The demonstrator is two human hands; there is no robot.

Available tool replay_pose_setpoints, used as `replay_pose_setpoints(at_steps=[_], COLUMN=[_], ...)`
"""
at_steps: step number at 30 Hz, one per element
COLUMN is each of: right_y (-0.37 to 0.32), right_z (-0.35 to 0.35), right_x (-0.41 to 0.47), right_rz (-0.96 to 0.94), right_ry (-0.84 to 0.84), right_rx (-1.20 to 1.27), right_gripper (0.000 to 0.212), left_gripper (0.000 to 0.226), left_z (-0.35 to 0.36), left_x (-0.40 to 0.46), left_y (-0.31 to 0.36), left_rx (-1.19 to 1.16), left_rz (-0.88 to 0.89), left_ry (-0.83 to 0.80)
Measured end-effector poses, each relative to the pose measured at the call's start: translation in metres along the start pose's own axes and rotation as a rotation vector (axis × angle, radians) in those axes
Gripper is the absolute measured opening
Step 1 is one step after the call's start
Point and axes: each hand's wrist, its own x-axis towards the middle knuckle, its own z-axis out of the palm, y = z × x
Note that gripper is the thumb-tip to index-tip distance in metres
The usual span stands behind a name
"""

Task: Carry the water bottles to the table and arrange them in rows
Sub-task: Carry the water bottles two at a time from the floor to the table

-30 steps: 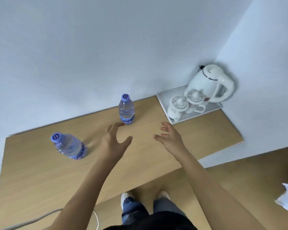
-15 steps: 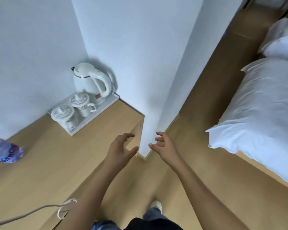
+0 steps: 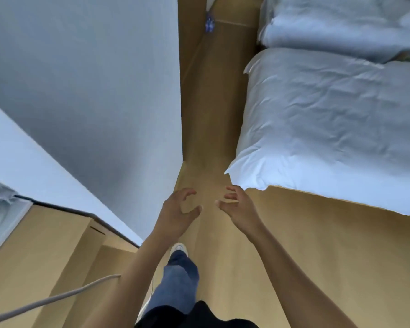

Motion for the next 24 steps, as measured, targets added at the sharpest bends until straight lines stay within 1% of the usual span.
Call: replay_pose_setpoints(at_steps=[7, 12, 16, 21, 24], right_y=[-0.024, -0.071, -0.105, -0.136, -0.15], right_z=[-0.039, -0.066, -0.083, -0.099, -0.11], right_x=[0.117, 0.219, 0.289, 0.375, 0.435], right_rz=[0.073, 0.086, 0.083, 0.103, 0.104], right_ry=[0.072, 0.112, 0.125, 0.124, 0.128], right_rx=[0.031, 0.006, 0.035, 0.088, 0.079], right_gripper=[0.054, 0.052, 0.052, 0.05, 0.05], left_gripper=[0.041, 0.041, 0.038, 0.038, 0.038], left_z=[0.028, 0.02, 0.008, 0.002, 0.007], left_x=[0.141, 0.258, 0.339, 0.428, 0.486], left_y=[0.029, 0.057, 0.075, 0.087, 0.092], left_rx=[0.003, 0.036, 0.03, 0.04, 0.04], left_rz=[0.041, 0.05, 0.046, 0.016, 0.0], left_ry=[-0.126, -0.137, -0.114, -0.112, -0.119])
